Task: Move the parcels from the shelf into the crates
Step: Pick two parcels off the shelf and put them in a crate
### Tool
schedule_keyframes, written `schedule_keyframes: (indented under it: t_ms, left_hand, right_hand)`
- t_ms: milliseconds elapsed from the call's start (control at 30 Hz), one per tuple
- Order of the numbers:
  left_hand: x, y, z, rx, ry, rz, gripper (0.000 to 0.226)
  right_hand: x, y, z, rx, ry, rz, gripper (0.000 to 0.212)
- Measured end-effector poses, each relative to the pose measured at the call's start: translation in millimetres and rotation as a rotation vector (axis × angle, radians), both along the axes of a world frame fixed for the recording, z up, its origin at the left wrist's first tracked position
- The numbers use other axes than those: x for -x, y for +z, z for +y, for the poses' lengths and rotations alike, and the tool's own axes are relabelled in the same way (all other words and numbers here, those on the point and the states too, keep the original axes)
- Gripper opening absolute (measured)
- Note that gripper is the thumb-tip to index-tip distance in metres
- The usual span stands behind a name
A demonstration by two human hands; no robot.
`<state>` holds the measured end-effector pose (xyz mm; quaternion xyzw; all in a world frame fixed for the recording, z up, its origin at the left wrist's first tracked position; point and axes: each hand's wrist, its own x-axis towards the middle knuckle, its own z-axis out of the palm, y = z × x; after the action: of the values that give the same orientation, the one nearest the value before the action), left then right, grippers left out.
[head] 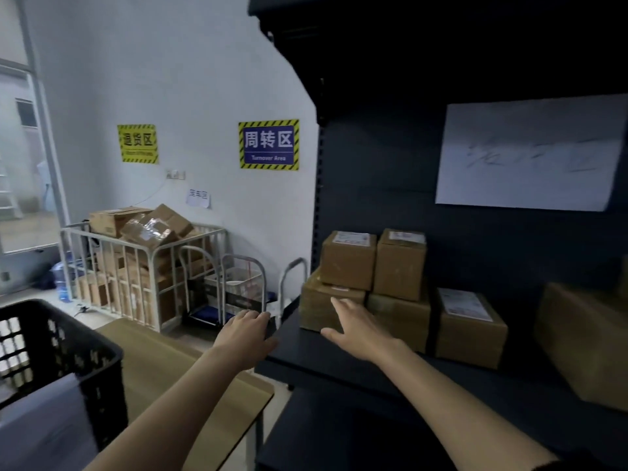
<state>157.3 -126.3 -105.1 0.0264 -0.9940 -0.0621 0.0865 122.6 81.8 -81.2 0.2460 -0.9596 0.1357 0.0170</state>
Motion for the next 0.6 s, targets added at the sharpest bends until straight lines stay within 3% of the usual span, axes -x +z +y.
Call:
schedule_keyframes:
  t_ms: [367, 600]
  left_hand:
    - [20, 11, 113, -0.007, -0.08, 0.023, 0.059]
    - [27, 11, 167, -0.07, -0.126, 0.053, 0.05]
  right_hand:
    - [-1, -1, 127, 0.063, -0.126, -0.007, 0.07]
    - [4, -7, 186, 0.059, -0.167, 0.022, 0.071]
